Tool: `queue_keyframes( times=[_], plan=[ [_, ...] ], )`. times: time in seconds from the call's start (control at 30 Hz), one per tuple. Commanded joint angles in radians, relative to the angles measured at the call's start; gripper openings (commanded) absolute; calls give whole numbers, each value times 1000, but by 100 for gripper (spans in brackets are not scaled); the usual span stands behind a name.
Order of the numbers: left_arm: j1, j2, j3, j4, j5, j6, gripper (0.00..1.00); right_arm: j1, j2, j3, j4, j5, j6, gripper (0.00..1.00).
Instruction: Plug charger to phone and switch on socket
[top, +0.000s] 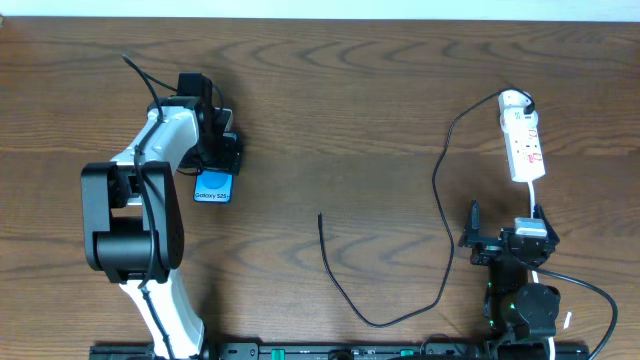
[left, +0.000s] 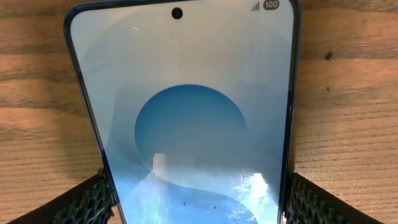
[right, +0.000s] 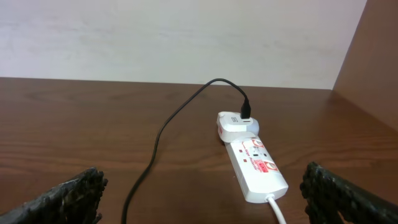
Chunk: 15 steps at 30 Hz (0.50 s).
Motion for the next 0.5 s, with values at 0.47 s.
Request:
queue_keyframes(
  times=[0.47],
  plan=[
    [0, 47, -15, -13, -32, 17, 82, 7, -7, -2, -4, 4, 13, 99]
  ],
)
